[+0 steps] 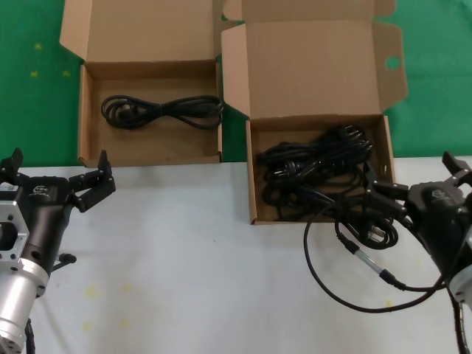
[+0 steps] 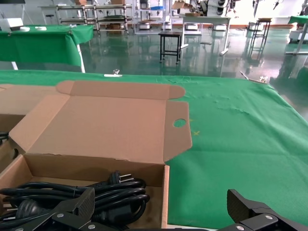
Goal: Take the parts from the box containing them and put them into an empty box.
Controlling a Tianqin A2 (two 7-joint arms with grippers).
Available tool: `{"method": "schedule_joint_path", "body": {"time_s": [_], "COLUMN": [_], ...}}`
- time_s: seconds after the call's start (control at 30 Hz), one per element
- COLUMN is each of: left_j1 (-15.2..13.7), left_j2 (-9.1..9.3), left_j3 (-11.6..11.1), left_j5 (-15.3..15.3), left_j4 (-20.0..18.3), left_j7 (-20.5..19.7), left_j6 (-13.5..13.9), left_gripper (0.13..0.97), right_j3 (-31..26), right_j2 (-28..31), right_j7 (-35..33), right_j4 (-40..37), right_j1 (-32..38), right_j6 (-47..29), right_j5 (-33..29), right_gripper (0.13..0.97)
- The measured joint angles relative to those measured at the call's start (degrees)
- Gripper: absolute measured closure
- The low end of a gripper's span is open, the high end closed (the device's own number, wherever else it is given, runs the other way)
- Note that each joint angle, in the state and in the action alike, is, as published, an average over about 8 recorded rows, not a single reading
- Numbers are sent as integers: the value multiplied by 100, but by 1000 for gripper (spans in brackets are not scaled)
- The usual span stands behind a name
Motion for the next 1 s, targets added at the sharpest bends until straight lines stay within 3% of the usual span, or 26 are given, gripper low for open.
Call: {"method": "schedule_joint_path", "body": {"time_s": [1.0], "left_j1": [0], "left_j2": [0], "left_j3": [0], "left_j5": [0], "left_j4": [0], "left_j7": [0], "left_j6": [0], "left_gripper": [132], "right_j3": [0], "right_j2": [0], "right_j7": [0], "right_j4": [0], "right_j1": [0], "right_j6": [0], "right_j5": [0], "right_gripper": [129]}}
